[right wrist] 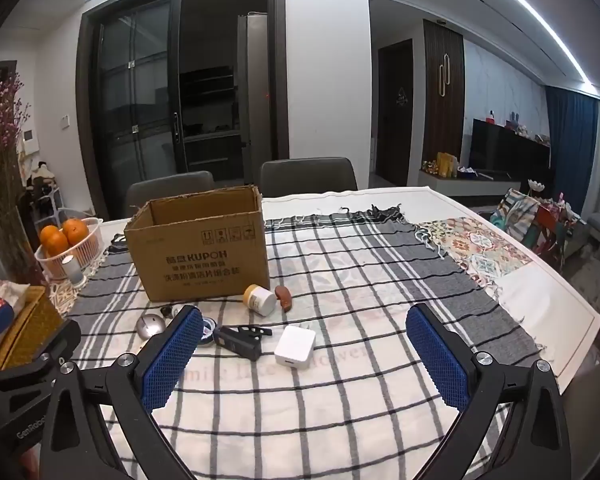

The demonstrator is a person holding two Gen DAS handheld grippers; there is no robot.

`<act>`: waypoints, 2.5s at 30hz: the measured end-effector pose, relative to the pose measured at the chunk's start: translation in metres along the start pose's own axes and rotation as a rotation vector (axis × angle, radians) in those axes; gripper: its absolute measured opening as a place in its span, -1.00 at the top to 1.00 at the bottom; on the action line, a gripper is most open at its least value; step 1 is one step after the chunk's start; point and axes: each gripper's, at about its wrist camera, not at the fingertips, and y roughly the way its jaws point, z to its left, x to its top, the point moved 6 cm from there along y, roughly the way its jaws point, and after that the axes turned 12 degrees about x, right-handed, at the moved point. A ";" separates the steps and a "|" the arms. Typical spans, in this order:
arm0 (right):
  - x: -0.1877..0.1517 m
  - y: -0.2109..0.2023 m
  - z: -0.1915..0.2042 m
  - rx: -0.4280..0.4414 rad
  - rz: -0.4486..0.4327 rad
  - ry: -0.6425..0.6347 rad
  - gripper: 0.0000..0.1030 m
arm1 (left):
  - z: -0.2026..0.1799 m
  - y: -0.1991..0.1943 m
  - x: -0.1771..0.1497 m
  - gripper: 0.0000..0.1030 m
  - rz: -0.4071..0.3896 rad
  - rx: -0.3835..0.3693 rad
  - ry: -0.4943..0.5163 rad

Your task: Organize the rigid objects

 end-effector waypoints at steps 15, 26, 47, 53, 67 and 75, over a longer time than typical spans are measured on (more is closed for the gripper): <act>-0.002 -0.001 -0.001 0.007 0.004 0.012 -0.99 | 0.001 -0.001 0.001 -1.00 -0.010 0.005 -0.011; -0.002 0.000 -0.003 0.009 0.005 0.014 -0.99 | 0.002 -0.002 0.002 -1.00 -0.015 0.003 -0.013; -0.002 0.000 0.000 0.007 0.007 0.015 -0.99 | 0.000 -0.003 0.001 -1.00 -0.015 -0.005 -0.008; -0.002 0.000 0.000 0.007 0.008 0.014 -0.99 | 0.000 -0.003 0.001 -1.00 -0.015 -0.006 -0.008; -0.002 0.000 0.001 0.009 0.009 0.014 -0.99 | 0.000 -0.003 0.001 -1.00 -0.017 -0.004 -0.007; -0.002 0.001 0.000 0.007 0.008 0.013 -0.99 | 0.000 -0.002 0.001 -1.00 -0.015 -0.004 -0.005</act>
